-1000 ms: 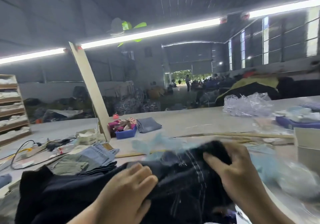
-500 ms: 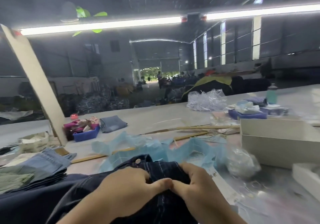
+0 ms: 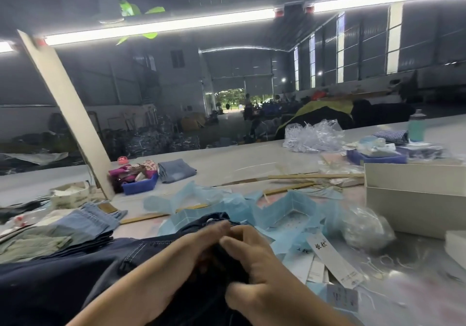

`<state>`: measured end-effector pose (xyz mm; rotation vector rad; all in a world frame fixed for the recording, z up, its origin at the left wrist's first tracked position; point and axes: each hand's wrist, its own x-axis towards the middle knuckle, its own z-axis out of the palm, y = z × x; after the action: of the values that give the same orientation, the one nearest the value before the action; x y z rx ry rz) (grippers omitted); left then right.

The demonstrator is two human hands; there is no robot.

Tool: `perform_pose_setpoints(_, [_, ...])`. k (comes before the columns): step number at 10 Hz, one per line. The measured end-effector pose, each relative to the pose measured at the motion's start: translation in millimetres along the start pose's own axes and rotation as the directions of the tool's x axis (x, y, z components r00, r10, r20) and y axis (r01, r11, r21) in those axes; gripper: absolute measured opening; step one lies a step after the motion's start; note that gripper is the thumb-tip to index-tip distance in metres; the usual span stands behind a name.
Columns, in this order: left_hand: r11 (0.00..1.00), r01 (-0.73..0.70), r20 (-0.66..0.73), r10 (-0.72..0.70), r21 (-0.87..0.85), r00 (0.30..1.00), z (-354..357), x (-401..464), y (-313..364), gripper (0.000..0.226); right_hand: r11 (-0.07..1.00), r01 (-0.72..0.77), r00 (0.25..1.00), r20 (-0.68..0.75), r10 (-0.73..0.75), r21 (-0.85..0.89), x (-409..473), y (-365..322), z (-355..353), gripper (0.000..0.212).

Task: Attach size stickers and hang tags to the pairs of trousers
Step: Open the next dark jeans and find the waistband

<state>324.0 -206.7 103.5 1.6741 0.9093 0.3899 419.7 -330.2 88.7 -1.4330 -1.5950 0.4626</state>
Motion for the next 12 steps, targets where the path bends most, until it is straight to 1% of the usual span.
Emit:
perform_pose_setpoints(1, [0.987, -0.138, 0.025, 0.140, -0.080, 0.990, -13, 0, -19, 0.063, 0.998, -0.007, 0.997, 0.070, 0.011, -0.061, -2, -1, -2, 0.064])
perform_pose_setpoints(2, [0.961, 0.017, 0.104, 0.012, -0.278, 0.995, -11, -8, -18, 0.040, 0.996, -0.052, 0.997, -0.058, 0.056, 0.077, -11, 3, -6, 0.051])
perform_pose_setpoints(3, [0.891, -0.012, -0.045, -0.009, -0.453, 0.999, -21, -5, -21, 0.045, 1.000, 0.001, 0.966, -0.260, -0.005, -0.017, -21, 10, -2, 0.025])
perform_pose_setpoints(4, [0.834, -0.086, -0.155, 0.000, -0.545, 0.988, -17, -7, -14, 0.040, 0.931, 0.069, 0.867, -0.440, -0.234, -0.359, -24, 13, 12, 0.025])
perform_pose_setpoints(5, [0.860, -0.063, -0.119, 0.002, -0.506, 0.993, -11, -16, -6, 0.040, 0.834, 0.096, 0.772, -0.488, -0.407, -0.543, -23, 10, 23, 0.024])
perform_pose_setpoints(6, [0.921, 0.018, 0.122, 0.032, -0.390, 0.992, -10, -36, 4, 0.040, 0.739, 0.172, 0.702, -0.446, -0.556, -0.651, -22, 8, 31, 0.007])
perform_pose_setpoints(7, [0.959, -0.057, 0.139, 0.099, -0.278, 0.985, -10, -44, 7, 0.025, 0.697, 0.190, 0.680, -0.420, -0.601, -0.691, -23, 7, 38, 0.015])
perform_pose_setpoints(8, [0.948, 0.007, 0.127, 0.036, -0.319, 0.991, -17, -47, 0, 0.043, 0.733, 0.237, 0.701, -0.410, -0.583, -0.638, -29, 11, 39, 0.008])
perform_pose_setpoints(9, [0.898, 0.050, 0.094, -0.009, -0.438, 0.995, -21, -48, -10, 0.051, 0.821, 0.298, 0.759, -0.400, -0.513, -0.487, -37, 14, 33, 0.015])
perform_pose_setpoints(10, [0.833, -0.020, -0.012, 0.016, -0.554, 1.000, -20, -47, -14, 0.030, 0.835, 0.291, 0.799, -0.362, -0.481, -0.468, -45, 19, 25, 0.028])
perform_pose_setpoints(11, [0.754, -0.101, -0.099, 0.048, -0.649, 0.994, -18, -47, -12, 0.023, 0.877, 0.180, 0.822, -0.421, -0.382, -0.445, -47, 23, 21, 0.036])
perform_pose_setpoints(12, [0.694, -0.191, -0.202, 0.067, -0.695, 0.977, -18, -49, -8, 0.017, 0.914, 0.132, 0.847, -0.436, -0.305, -0.383, -46, 25, 20, 0.039])
